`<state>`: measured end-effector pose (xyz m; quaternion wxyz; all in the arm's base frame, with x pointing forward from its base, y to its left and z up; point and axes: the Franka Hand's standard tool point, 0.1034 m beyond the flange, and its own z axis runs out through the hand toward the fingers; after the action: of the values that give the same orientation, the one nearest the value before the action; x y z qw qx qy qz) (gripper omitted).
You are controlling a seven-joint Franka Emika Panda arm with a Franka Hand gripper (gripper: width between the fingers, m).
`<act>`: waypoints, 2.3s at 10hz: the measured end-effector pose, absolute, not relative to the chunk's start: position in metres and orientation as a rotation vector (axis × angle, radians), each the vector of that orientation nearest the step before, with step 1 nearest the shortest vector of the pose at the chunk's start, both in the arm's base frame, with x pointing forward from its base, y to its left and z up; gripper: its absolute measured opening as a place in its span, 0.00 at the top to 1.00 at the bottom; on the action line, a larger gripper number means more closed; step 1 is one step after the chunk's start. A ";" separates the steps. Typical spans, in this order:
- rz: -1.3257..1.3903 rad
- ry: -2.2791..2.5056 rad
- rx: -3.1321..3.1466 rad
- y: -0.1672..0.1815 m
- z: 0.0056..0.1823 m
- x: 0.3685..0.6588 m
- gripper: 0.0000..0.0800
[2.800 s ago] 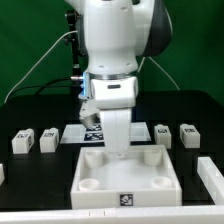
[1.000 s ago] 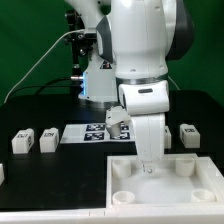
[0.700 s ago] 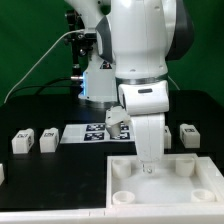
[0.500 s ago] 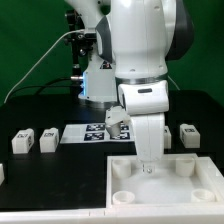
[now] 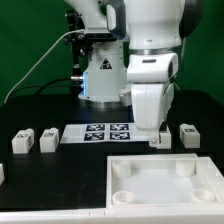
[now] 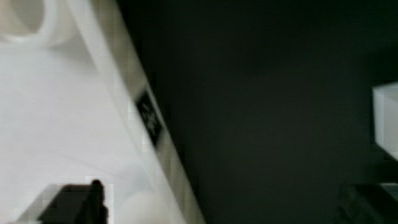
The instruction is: Assemble one leg
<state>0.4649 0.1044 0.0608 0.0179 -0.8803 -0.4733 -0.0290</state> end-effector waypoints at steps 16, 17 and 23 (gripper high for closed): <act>0.865 -0.005 -2.933 0.175 0.046 0.416 0.19; 1.016 0.000 -2.891 0.176 0.045 0.415 0.19; 1.310 0.032 -2.801 0.182 0.032 0.405 0.19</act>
Offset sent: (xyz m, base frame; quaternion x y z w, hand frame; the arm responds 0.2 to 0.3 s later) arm 0.0193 0.0322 0.0059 -0.0039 0.0223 0.3357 0.9417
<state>0.4046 0.1823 0.0320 0.0245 -0.9055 0.0103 0.4236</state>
